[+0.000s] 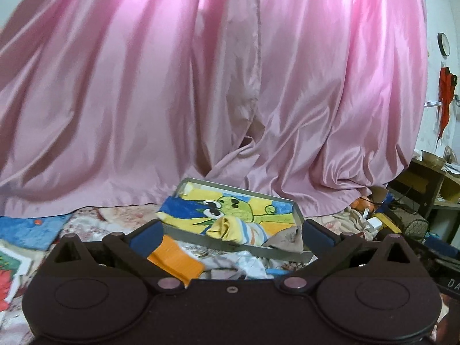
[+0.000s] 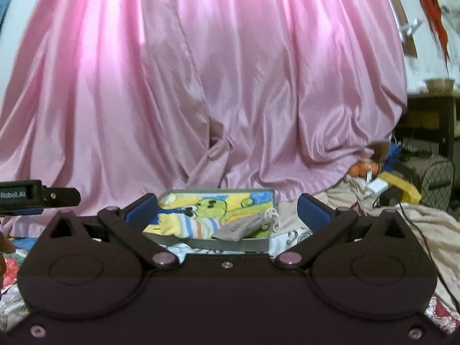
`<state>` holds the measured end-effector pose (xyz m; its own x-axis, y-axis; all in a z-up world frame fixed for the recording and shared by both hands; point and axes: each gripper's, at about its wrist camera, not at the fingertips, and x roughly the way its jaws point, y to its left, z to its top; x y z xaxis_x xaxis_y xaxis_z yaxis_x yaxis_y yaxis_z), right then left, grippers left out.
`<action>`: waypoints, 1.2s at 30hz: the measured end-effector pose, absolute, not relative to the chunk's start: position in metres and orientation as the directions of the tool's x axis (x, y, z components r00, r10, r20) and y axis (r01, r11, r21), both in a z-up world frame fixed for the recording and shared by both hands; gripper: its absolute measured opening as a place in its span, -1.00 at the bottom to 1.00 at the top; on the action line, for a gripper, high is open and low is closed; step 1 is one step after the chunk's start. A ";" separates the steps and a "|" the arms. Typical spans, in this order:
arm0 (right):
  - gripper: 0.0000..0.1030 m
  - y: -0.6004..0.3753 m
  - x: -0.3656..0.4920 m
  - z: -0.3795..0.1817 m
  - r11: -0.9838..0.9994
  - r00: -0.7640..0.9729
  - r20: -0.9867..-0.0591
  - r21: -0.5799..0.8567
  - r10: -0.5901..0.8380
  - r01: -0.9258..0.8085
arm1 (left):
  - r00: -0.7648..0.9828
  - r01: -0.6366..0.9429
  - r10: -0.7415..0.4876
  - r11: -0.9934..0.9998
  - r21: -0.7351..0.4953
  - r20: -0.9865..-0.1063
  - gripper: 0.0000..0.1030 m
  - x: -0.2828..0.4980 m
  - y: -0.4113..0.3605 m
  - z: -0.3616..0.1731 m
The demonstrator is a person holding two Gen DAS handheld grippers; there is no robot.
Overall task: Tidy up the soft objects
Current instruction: 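Lift both open tools away from the tray toward the remaining items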
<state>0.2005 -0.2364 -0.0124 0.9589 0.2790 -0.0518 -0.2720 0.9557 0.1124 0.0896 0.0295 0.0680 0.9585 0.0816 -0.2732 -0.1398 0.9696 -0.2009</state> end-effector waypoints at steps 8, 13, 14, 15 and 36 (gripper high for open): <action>0.99 -0.224 0.139 -0.017 0.939 0.939 -0.054 0.081 0.338 -0.334 | 0.949 -0.198 0.142 0.964 -0.179 -0.282 0.98 0.016 0.041 0.063; 0.99 -0.210 0.114 -0.020 0.919 0.915 -0.089 0.049 0.394 -0.391 | 0.926 -0.255 0.189 0.951 -0.174 -0.327 0.98 -0.021 0.046 0.056; 0.99 -0.208 0.109 -0.020 0.915 0.910 -0.096 0.047 0.404 -0.401 | 0.921 -0.271 0.204 0.947 -0.170 -0.331 0.98 -0.027 0.047 0.056; 0.99 -0.205 0.107 -0.021 0.911 0.905 -0.101 0.048 0.413 -0.410 | 0.915 -0.290 0.224 0.943 -0.161 -0.335 0.98 -0.035 0.048 0.055; 0.99 -0.176 0.084 -0.030 0.837 0.815 -0.225 -0.001 0.533 -0.548 | 0.788 -0.434 0.253 0.875 -0.215 -0.561 0.98 -0.046 0.076 0.016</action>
